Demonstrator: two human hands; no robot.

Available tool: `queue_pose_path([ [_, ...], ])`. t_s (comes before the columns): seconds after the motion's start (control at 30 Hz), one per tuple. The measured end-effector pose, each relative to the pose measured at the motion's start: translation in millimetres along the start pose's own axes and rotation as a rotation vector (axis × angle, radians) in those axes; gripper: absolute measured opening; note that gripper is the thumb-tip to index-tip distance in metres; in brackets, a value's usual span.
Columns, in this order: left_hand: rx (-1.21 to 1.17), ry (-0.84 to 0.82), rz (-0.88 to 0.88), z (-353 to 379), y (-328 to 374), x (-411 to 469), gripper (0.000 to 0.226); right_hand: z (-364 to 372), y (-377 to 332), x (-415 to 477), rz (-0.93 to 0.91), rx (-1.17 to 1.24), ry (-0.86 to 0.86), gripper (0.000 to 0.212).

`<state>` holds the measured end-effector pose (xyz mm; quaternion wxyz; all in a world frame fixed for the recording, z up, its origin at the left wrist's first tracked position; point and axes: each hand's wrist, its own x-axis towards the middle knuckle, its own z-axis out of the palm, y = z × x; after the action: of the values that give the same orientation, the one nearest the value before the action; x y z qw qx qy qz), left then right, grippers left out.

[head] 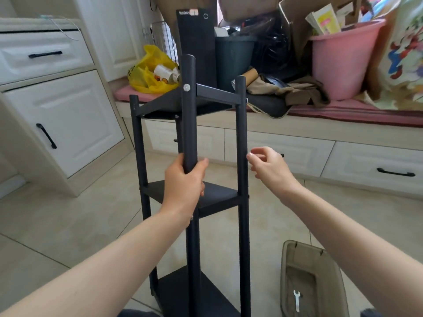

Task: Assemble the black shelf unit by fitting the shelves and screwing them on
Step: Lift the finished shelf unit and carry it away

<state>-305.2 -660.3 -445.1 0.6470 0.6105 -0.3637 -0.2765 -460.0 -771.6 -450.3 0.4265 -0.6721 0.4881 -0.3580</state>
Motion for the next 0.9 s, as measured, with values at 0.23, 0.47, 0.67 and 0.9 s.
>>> queue_pose_path([
  [0.23,0.024,0.031,0.027,7,0,-14,0.026,-3,-21,14,0.121,0.419,-0.071,0.014],
  [0.47,0.025,-0.001,0.044,4,1,-2,0.028,-27,-28,11,0.048,0.406,-0.116,0.024],
  [0.67,-0.043,-0.051,0.008,-6,-7,14,0.029,-39,-43,6,-0.031,0.396,-0.187,0.034],
  [0.9,0.087,-0.165,0.095,-21,-16,30,0.034,-57,-48,-9,-0.096,0.363,-0.322,0.029],
])
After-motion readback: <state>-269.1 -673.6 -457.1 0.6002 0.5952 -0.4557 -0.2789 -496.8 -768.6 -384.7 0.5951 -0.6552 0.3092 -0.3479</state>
